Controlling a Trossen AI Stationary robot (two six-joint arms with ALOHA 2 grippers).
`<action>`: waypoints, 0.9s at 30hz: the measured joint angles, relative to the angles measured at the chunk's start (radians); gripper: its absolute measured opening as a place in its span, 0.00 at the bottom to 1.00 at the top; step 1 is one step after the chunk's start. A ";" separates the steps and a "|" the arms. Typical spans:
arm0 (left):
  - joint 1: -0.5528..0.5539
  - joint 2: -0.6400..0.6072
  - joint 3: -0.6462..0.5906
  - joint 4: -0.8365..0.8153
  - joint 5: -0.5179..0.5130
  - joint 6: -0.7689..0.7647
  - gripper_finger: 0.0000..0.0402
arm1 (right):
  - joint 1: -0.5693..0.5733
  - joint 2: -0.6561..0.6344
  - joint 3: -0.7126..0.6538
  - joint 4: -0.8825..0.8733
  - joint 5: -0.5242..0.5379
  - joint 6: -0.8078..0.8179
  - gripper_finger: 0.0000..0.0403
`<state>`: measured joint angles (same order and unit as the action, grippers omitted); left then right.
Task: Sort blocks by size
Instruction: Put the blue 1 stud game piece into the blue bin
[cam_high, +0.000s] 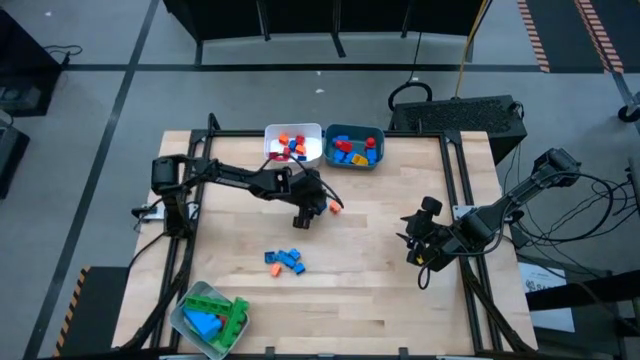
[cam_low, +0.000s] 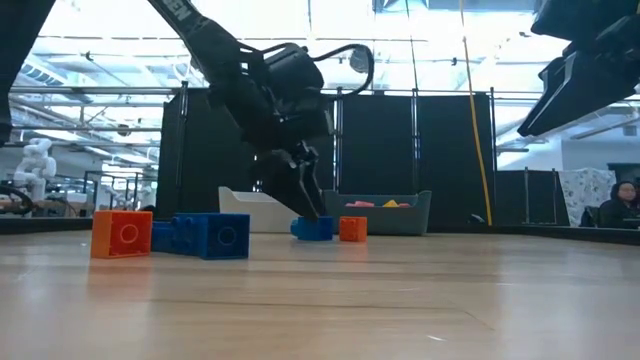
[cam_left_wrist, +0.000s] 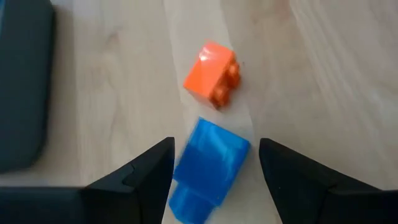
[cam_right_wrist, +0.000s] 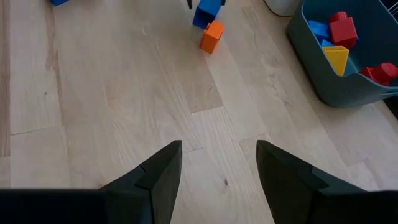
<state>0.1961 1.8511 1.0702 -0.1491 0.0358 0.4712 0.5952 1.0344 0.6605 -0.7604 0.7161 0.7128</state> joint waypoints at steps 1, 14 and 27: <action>0.001 0.007 0.001 0.014 0.000 0.016 0.59 | 0.000 0.000 0.000 0.000 0.002 0.000 0.48; 0.009 0.047 0.004 -0.012 0.020 0.033 0.58 | 0.000 0.000 0.000 0.002 0.021 0.000 0.48; 0.013 0.047 0.039 -0.021 -0.013 -0.182 0.34 | 0.000 0.000 0.000 0.001 0.021 0.000 0.48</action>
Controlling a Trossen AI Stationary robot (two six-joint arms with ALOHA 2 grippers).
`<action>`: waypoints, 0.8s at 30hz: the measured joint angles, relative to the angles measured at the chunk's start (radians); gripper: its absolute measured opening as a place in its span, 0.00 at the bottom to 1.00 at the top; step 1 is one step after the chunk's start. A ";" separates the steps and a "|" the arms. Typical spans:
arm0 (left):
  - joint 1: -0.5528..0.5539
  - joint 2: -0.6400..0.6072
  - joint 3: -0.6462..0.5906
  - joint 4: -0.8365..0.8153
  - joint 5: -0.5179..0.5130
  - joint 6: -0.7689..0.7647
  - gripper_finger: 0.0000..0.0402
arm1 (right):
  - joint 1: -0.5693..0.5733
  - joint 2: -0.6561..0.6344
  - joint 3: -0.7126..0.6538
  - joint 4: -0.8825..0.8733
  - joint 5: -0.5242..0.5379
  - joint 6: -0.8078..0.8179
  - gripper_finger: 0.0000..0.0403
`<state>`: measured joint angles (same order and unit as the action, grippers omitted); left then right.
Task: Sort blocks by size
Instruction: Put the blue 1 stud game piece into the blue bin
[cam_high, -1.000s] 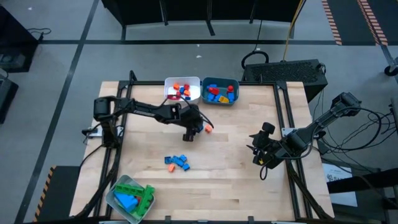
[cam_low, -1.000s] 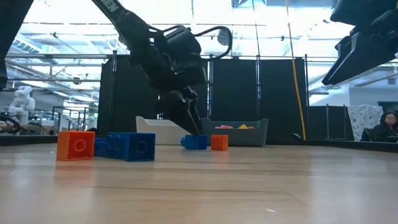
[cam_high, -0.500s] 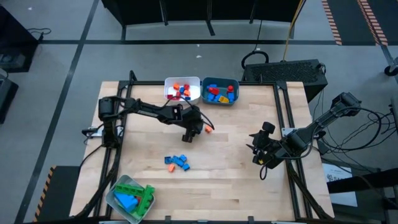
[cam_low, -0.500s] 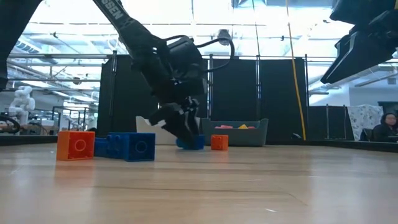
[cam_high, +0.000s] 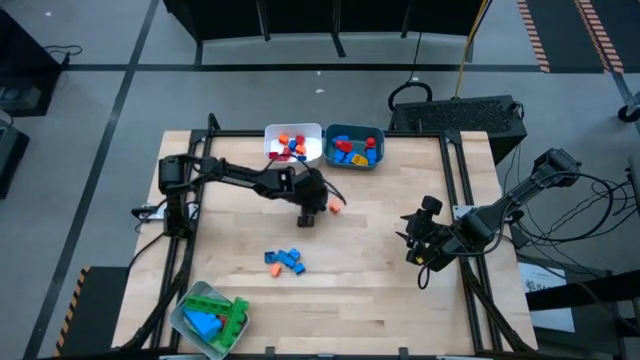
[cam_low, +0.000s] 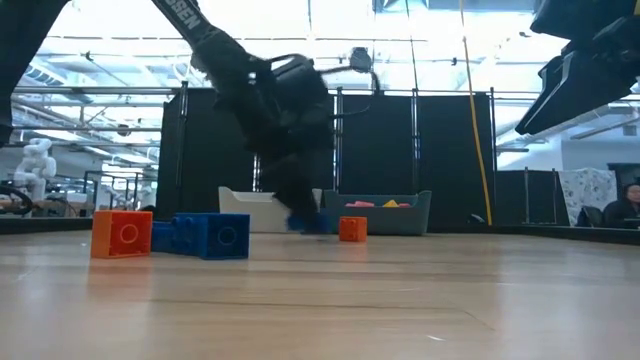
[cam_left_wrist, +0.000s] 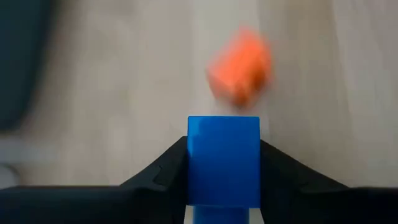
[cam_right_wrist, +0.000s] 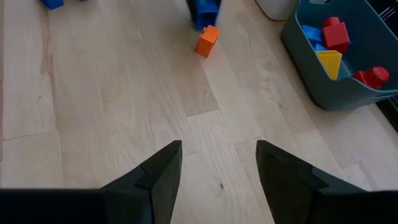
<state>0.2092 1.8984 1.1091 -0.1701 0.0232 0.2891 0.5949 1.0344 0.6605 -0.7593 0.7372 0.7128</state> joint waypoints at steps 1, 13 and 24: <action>0.000 0.000 0.027 0.003 -0.005 -0.042 0.34 | 0.000 0.000 0.000 0.000 0.000 0.000 0.48; 0.070 -0.002 0.346 0.098 -0.233 -0.081 0.34 | 0.000 0.000 0.000 0.000 0.000 0.000 0.48; 0.221 0.109 0.372 0.134 -0.180 -0.174 0.34 | 0.000 0.000 -0.001 0.003 -0.008 0.001 0.48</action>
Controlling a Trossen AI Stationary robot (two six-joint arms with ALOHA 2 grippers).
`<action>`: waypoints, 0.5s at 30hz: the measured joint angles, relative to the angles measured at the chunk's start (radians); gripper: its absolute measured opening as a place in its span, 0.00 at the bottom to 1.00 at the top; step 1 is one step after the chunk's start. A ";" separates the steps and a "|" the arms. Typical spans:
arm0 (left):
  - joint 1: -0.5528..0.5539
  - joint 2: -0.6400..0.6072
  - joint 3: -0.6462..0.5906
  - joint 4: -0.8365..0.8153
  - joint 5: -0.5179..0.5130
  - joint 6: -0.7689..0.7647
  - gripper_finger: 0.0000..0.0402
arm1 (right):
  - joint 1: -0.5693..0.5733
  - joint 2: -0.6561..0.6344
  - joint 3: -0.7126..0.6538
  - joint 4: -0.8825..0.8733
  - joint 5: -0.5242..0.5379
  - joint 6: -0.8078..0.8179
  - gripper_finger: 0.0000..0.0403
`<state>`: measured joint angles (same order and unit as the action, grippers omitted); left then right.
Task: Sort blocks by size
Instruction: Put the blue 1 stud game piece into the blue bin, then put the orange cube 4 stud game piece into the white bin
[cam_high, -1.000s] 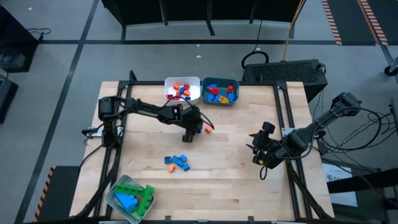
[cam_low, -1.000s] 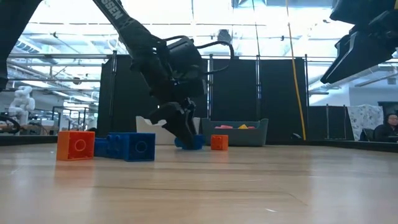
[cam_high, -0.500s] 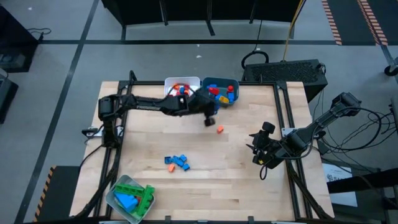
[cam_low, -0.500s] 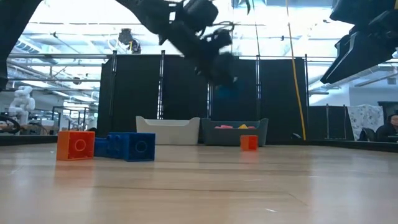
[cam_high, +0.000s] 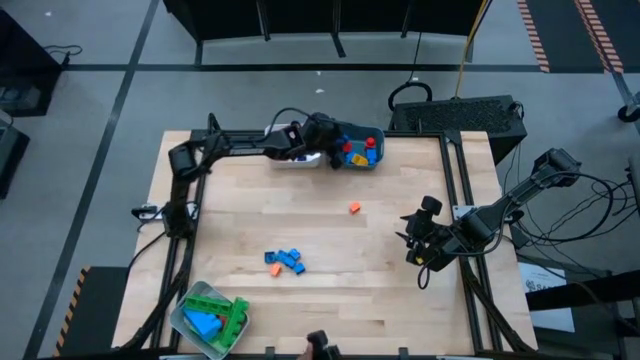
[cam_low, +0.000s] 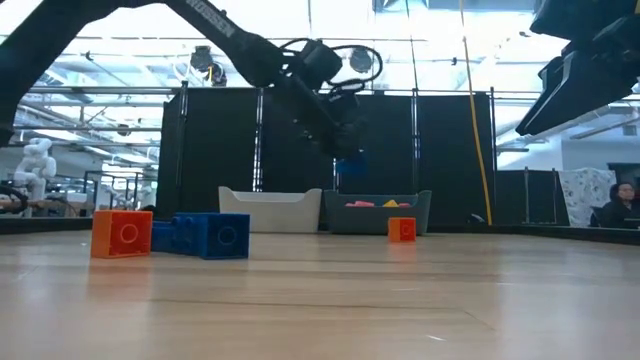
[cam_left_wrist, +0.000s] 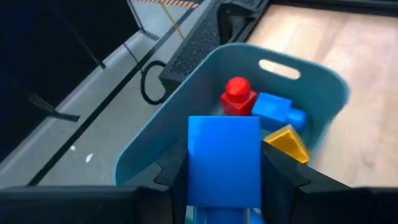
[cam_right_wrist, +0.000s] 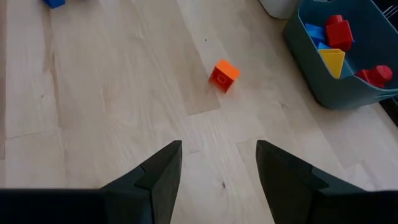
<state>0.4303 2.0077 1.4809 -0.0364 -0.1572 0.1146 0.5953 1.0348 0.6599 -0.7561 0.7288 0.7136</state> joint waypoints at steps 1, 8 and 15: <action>0.005 0.009 0.004 -0.001 -0.002 -0.004 0.34 | 0.000 0.000 0.000 0.001 -0.001 0.000 0.48; -0.001 0.034 0.024 0.016 -0.088 -0.004 0.63 | 0.000 0.000 0.000 0.006 -0.001 0.003 0.48; -0.060 0.018 0.061 -0.068 -0.156 -0.036 0.72 | 0.000 0.000 0.000 0.007 -0.001 0.005 0.48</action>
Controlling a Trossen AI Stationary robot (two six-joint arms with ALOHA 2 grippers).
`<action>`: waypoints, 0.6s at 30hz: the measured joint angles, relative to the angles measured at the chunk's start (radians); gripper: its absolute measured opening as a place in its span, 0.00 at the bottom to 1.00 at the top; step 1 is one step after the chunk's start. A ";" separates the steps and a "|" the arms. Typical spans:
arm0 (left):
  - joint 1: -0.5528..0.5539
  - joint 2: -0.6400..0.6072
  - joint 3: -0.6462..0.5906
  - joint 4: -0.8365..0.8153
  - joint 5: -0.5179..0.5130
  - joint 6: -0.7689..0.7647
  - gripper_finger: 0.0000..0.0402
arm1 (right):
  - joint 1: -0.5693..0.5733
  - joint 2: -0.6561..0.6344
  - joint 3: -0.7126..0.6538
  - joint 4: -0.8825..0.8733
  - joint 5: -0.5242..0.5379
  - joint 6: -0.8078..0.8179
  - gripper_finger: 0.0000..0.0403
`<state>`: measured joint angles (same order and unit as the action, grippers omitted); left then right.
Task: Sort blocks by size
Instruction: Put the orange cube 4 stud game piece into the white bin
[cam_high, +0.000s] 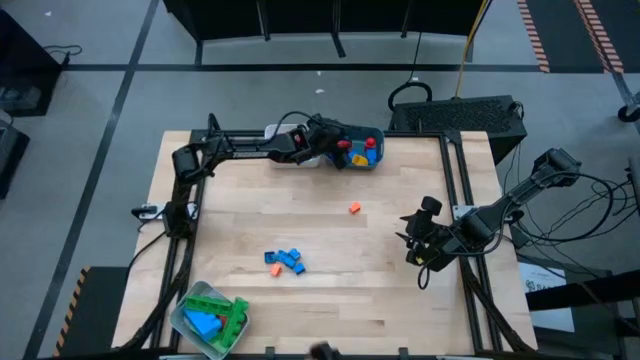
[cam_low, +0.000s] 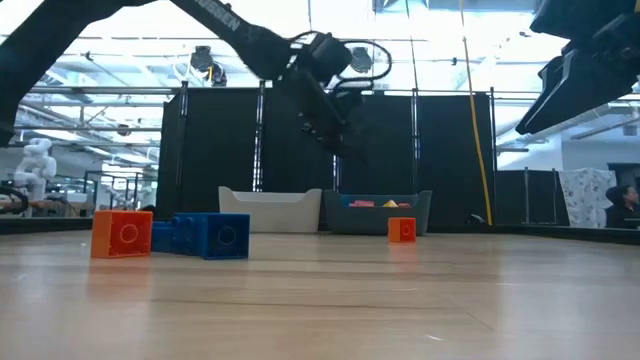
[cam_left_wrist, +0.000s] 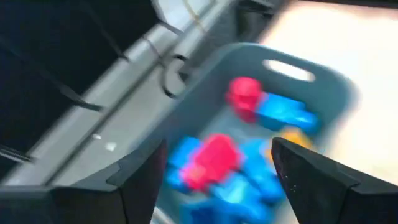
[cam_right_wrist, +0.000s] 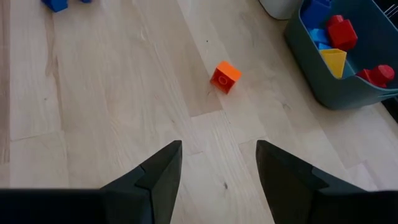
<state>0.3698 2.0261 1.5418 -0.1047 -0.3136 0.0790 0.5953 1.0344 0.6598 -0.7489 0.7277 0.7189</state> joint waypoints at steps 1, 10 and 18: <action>-0.023 -0.001 0.016 -0.038 0.013 -0.029 0.73 | 0.000 0.000 0.000 0.001 0.000 0.001 0.48; -0.307 0.003 0.025 -0.107 -0.166 -0.180 0.73 | 0.000 0.000 0.000 0.002 0.000 0.001 0.48; -0.378 0.103 -0.003 -0.040 -0.234 -0.205 0.73 | 0.000 0.000 0.000 0.008 0.001 0.001 0.48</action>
<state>-0.0086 2.1288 1.5390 -0.1449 -0.5474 -0.1261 0.5957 1.0348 0.6598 -0.7413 0.7284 0.7200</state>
